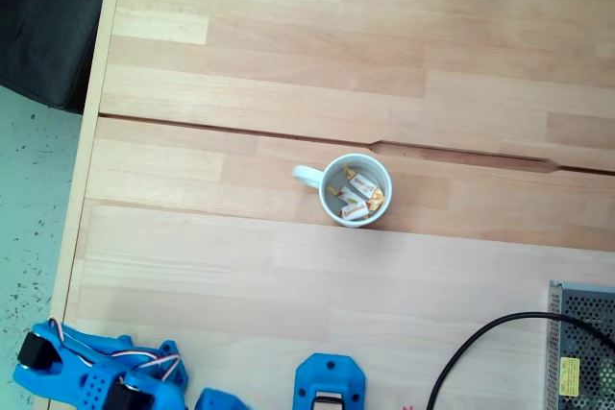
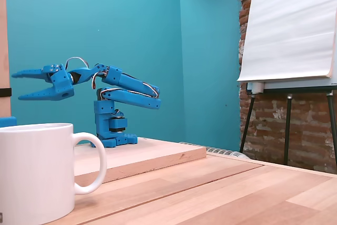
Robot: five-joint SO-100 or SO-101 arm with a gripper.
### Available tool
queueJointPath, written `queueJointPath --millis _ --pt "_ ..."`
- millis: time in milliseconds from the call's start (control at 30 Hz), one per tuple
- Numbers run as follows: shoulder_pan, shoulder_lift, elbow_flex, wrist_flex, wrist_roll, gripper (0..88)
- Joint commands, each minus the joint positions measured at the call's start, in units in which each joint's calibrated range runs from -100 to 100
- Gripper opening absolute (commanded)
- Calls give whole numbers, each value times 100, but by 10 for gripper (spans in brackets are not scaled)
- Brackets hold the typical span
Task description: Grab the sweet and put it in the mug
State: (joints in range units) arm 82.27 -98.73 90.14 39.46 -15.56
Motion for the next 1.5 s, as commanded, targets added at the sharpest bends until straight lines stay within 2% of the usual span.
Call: queueJointPath --millis 0,567,733,967,1133,1467 --pt "-675 -76 -593 -108 68 284" --pt "-5054 -67 -869 -27 83 284" --pt "-5279 174 -932 -27 386 284" --pt "-5962 312 -816 -27 1543 284" --pt "-6681 329 -530 -27 2159 284" --pt "-7952 329 549 -27 2237 284"
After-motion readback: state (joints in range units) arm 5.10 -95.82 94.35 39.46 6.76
